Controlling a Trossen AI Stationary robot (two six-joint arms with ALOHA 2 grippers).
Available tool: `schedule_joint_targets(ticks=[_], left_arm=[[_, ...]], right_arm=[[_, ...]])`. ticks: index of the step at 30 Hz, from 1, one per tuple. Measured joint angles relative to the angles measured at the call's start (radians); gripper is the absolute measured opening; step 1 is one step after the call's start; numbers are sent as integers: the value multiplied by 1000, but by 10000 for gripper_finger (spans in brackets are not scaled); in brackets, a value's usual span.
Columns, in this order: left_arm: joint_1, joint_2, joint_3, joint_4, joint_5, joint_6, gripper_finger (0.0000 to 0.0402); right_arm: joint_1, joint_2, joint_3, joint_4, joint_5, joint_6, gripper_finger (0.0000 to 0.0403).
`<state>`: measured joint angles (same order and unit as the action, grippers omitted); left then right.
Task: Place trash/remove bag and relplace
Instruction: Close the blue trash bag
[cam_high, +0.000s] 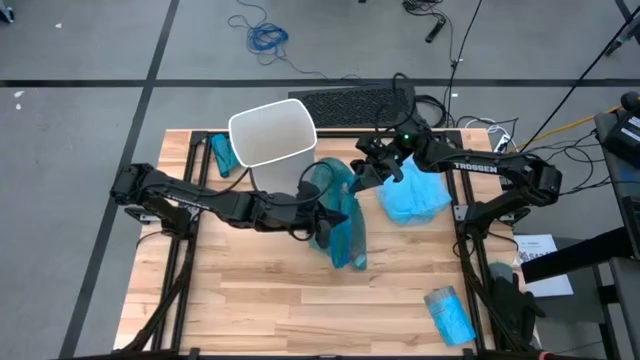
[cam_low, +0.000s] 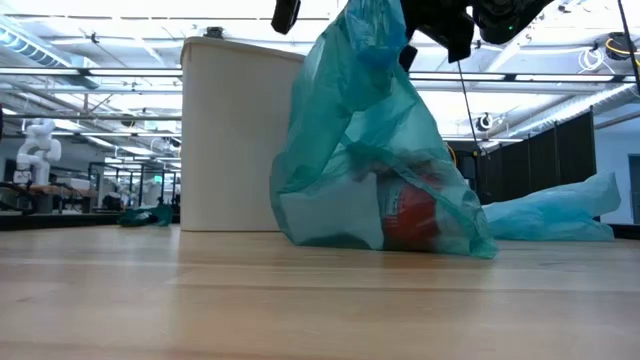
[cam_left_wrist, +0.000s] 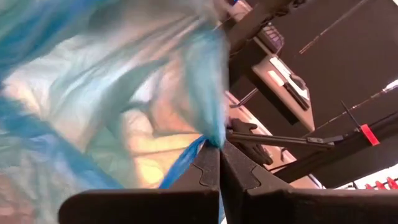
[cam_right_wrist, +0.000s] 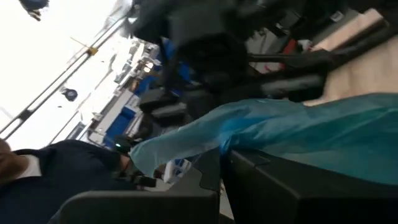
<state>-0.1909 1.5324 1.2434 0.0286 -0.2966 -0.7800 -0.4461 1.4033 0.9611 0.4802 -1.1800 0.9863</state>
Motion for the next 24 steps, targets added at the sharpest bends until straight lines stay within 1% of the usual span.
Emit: schedule_joint_targets(ticks=[3, 6, 9, 13, 16, 21, 24], left_arm=[[2, -21, 1, 14, 6, 34, 0], [10, -40, 2, 17, 17, 54, 0], [17, -46, 3, 5, 60, 55, 0], [21, -46, 3, 3, 92, 56, 0], [24, -46, 3, -26, 103, 56, 0], [44, -72, 3, -51, 179, 61, 0], [60, -102, 3, -106, 184, 103, 0]], right_arm=[[0, 0, 0, -51, 5, -51, 0], [-5, 0, 0, -47, 6, -59, 0], [-6, 0, 1, -34, 6, -58, 0], [-5, 0, 1, -35, 3, -60, 0], [-6, 0, 1, -37, 2, -64, 0], [-5, 0, 1, -44, 5, -71, 0], [-6, 0, 1, -51, 41, -79, 0]])
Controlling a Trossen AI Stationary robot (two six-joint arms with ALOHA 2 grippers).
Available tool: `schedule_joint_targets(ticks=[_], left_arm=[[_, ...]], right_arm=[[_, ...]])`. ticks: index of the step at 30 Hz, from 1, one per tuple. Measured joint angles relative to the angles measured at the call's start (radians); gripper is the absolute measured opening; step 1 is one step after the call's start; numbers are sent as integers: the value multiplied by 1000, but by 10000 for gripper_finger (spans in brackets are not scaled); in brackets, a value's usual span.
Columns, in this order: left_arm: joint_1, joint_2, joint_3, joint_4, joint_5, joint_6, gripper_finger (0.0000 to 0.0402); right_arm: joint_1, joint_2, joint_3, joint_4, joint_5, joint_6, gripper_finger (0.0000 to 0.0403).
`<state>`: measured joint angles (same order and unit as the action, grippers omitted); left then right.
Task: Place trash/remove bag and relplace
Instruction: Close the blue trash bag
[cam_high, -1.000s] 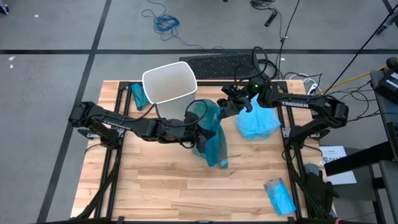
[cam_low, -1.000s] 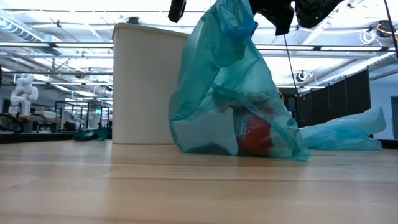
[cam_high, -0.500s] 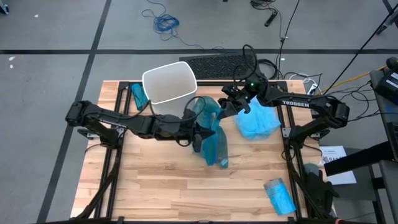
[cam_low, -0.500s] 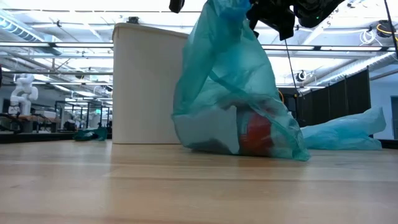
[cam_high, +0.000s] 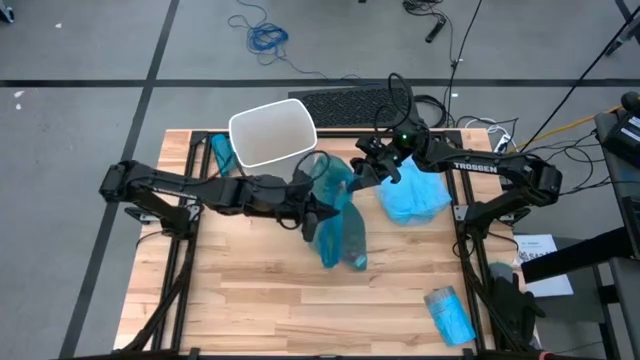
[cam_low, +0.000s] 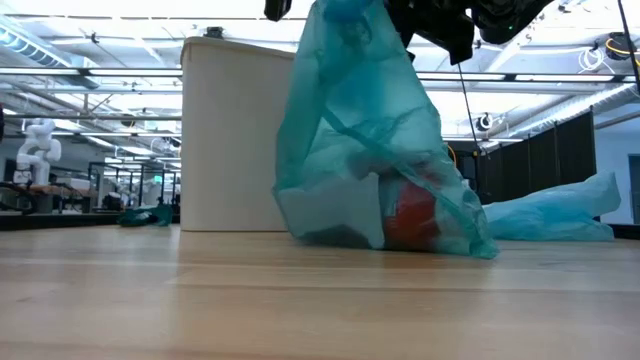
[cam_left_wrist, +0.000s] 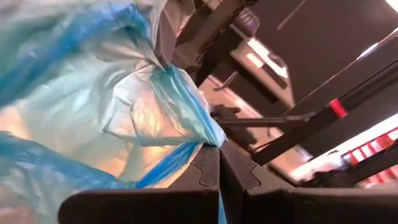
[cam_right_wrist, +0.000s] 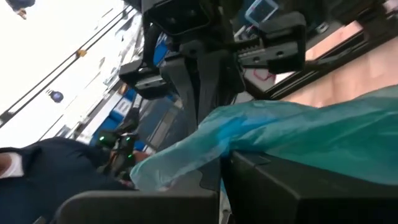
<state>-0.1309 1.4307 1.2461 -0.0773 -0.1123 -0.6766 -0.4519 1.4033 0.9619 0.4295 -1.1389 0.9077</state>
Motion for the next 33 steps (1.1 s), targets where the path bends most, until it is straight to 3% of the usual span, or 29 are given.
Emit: schedule_joint_targets(ticks=[5, 13, 17, 20, 24, 28, 33], left_arm=[[43, -44, 0, -94, 16, 57, 0], [76, -50, 0, -105, 171, 141, 0], [98, -50, 0, -134, 187, 146, 0], [110, -50, 0, -155, 211, 160, 0], [118, -50, 0, -142, 248, 162, 0], [119, -56, 0, -142, 253, 166, 0], [118, -58, 0, -109, 266, 169, 0]], right_arm=[[0, 0, 0, -2, 63, -2, 0], [20, 1, 0, 101, 160, 10, 0], [47, 1, 0, 273, 124, 115, 0], [58, 1, -1, 200, 119, 125, 0], [93, -1, 0, 240, 91, 105, 0], [86, 4, -2, 75, 141, 52, 0], [97, -7, 2, 121, 81, 39, 0]])
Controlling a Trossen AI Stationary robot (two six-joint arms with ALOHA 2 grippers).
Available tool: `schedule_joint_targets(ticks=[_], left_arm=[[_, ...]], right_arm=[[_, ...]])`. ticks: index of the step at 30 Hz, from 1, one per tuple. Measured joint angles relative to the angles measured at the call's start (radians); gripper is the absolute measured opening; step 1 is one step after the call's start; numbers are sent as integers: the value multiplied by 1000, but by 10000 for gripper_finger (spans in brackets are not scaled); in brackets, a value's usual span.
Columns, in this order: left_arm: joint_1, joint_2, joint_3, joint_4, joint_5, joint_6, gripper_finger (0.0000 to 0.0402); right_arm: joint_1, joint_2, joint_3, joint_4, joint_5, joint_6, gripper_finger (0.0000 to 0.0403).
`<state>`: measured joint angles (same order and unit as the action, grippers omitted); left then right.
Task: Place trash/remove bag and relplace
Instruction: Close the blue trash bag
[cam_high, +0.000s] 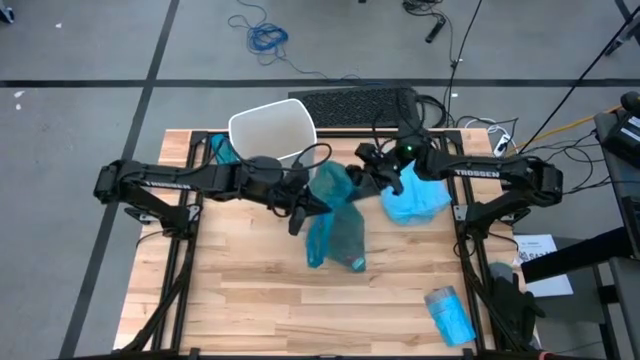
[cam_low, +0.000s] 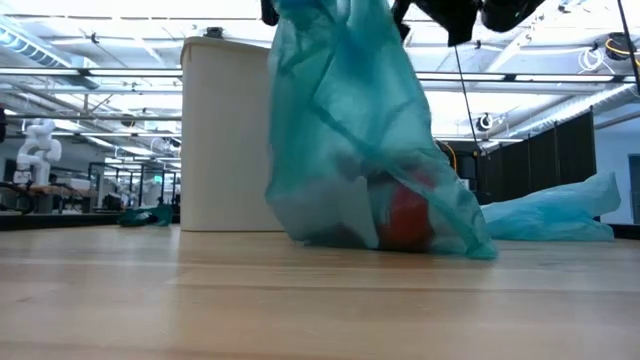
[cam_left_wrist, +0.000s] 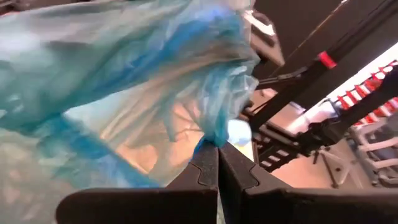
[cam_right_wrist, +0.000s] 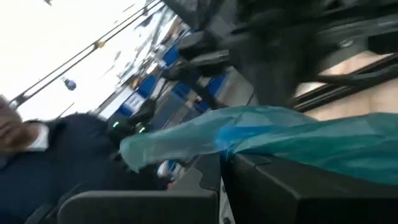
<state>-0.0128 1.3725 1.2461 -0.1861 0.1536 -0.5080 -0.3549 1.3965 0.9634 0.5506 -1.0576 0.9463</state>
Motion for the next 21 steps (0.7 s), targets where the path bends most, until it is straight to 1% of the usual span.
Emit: schedule_joint_targets(ticks=[3, 5, 9, 11, 14, 17, 21], left_arm=[[0, -4, 0, 17, 45, -6, 0], [1, -4, 0, -1, 61, -7, 0], [1, -4, 0, -91, 37, -31, 1], [2, -3, 0, -123, 31, -36, 9], [-1, -3, 0, -112, 31, -40, 40], [11, -3, 0, -117, 31, -62, 86], [29, -3, 0, -192, -5, -87, 146]], right_arm=[[-29, 10, -4, -53, 30, -18, 0], [-42, 8, -4, -67, 13, -28, 0], [-52, 7, -2, -75, -9, -27, 0], [-55, 7, -2, -95, -12, -37, 0], [-58, 6, -2, -135, -19, -66, 0], [-59, 6, -2, -143, -19, -72, 0], [-58, 6, -2, -146, -42, -71, 0]])
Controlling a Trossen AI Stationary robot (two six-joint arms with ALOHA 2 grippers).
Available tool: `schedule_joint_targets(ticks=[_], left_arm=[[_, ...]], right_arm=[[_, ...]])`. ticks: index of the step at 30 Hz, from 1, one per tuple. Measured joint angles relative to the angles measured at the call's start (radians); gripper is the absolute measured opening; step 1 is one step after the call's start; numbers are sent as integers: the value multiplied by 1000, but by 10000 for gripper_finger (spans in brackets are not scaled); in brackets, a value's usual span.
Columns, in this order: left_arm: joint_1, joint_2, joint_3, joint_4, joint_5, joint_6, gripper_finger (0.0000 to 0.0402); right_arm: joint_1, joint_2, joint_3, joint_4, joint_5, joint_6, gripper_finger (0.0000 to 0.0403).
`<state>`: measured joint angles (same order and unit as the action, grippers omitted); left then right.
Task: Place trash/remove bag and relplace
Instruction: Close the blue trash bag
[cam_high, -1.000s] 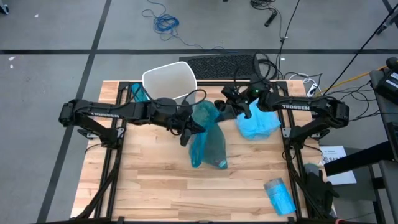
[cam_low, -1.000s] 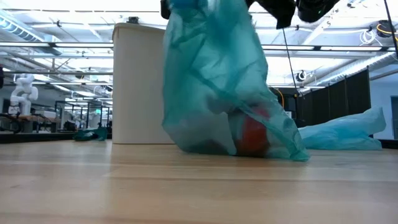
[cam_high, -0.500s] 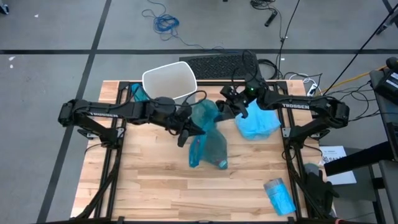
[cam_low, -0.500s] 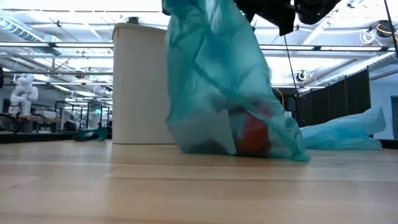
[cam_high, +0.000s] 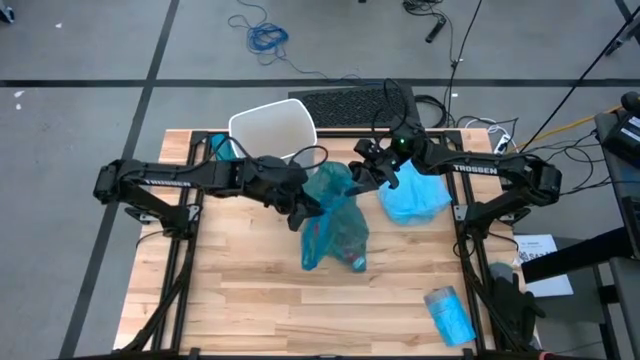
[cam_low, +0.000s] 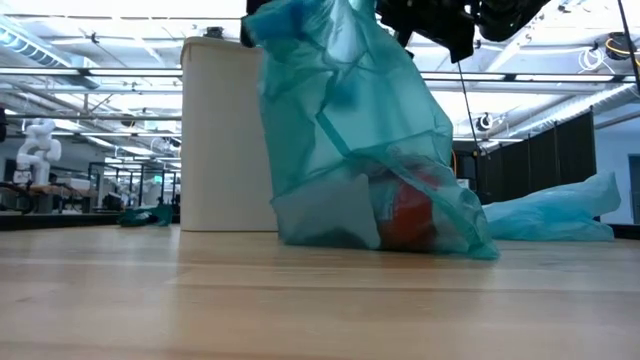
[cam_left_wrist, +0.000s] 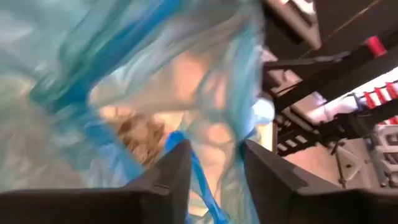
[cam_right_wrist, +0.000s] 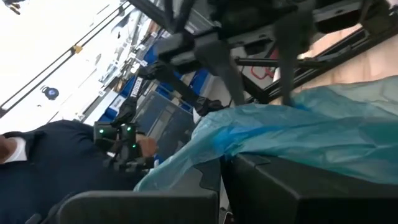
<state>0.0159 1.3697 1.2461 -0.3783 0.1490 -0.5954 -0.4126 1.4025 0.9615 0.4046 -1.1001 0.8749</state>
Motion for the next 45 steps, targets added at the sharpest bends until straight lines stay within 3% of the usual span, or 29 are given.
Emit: schedule_joint_targets(ticks=[4, 9, 12, 18, 26, 30, 33, 39, 45], left_arm=[[3, 1, 0, -8, -2, -4, 171], [3, 0, 0, -48, -34, -26, 159], [4, 1, 0, -60, -67, -26, 128], [4, 1, 0, -83, -112, -27, 12], [3, -47, 0, -88, -116, -25, 2], [3, -125, 0, -96, -114, -84, 11], [-22, -209, 0, -208, -105, -190, 28], [-179, -333, 0, -364, -237, -390, 91], [-299, -296, -8, -445, -363, -592, 165]], right_arm=[[1, 0, 0, 1, -1, -1, 0], [6, 0, 0, 1, -1, 0, 0], [17, 0, 0, 2, -1, 0, 0], [52, 0, 0, 15, 2, 5, 0], [62, 0, 0, 45, 27, 27, 0], [58, 0, 0, -6, 27, 2, 0], [58, 0, 0, -33, 27, -21, 0], [59, 0, 0, -75, 46, -71, 0], [45, 0, 0, -110, 83, -109, 0]])
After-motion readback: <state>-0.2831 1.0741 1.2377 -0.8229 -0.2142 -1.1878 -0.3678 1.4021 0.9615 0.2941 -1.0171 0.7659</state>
